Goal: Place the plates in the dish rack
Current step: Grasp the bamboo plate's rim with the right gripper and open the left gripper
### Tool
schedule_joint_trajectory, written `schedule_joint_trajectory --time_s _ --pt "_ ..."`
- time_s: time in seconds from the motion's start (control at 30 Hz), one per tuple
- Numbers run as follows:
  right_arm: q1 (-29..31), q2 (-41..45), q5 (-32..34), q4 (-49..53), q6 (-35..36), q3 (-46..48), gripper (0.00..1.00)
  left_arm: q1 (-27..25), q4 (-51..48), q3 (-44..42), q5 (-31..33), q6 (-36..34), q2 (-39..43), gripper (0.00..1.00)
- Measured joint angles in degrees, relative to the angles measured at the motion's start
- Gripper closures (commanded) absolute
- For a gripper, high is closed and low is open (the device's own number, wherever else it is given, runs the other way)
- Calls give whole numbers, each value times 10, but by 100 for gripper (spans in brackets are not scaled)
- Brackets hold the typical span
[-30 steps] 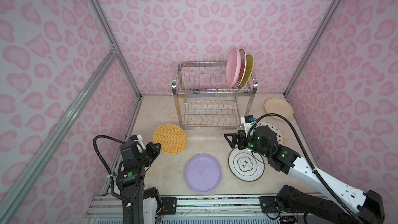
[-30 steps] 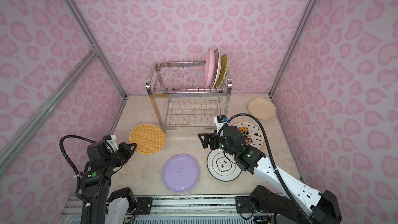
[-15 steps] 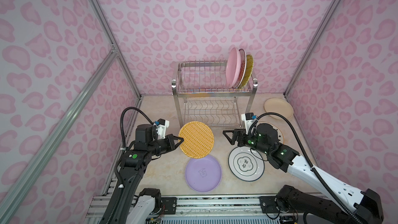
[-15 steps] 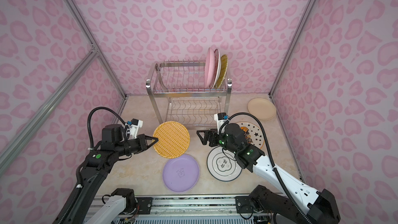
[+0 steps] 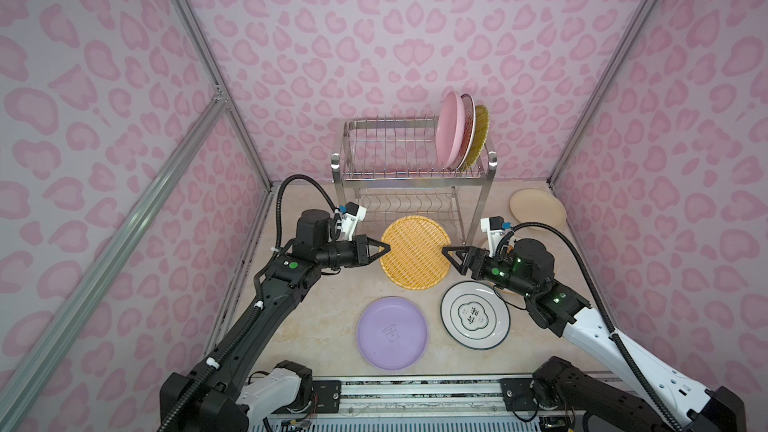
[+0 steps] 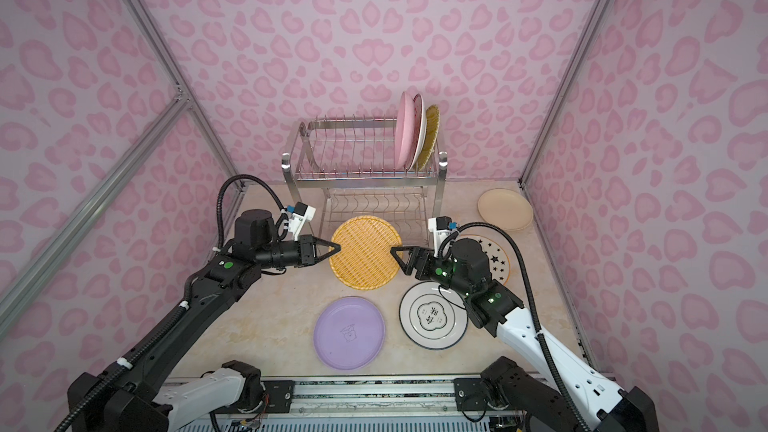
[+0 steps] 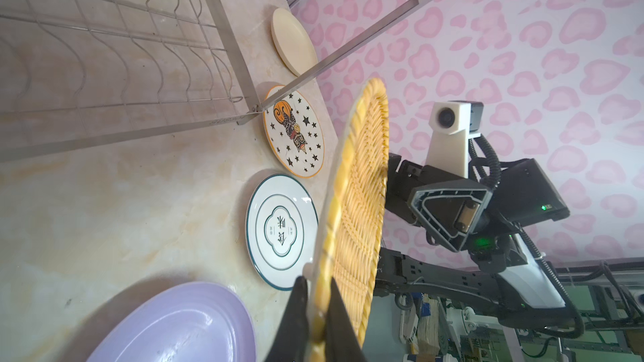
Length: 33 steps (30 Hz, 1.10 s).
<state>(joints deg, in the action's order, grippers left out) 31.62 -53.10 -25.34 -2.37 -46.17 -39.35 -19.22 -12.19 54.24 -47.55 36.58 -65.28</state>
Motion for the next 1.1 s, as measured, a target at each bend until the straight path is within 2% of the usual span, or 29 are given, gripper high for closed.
schedule_joint_trajectory --time_s 0.23,0.57,0.8,1.1 --pt "-6 0 -24 -12 -32 4 41 -6 77 -19 -10 5 -22 97" --pt "-8 5 -28 -41 -68 21 59 -5 89 -29 -17 -3 -5 97" --pt "-9 -1 -28 -63 -85 25 67 -5 93 -30 -19 -4 -6 97" --pt "-8 9 -19 -90 -116 51 73 -3 90 -30 -18 -6 -9 97"
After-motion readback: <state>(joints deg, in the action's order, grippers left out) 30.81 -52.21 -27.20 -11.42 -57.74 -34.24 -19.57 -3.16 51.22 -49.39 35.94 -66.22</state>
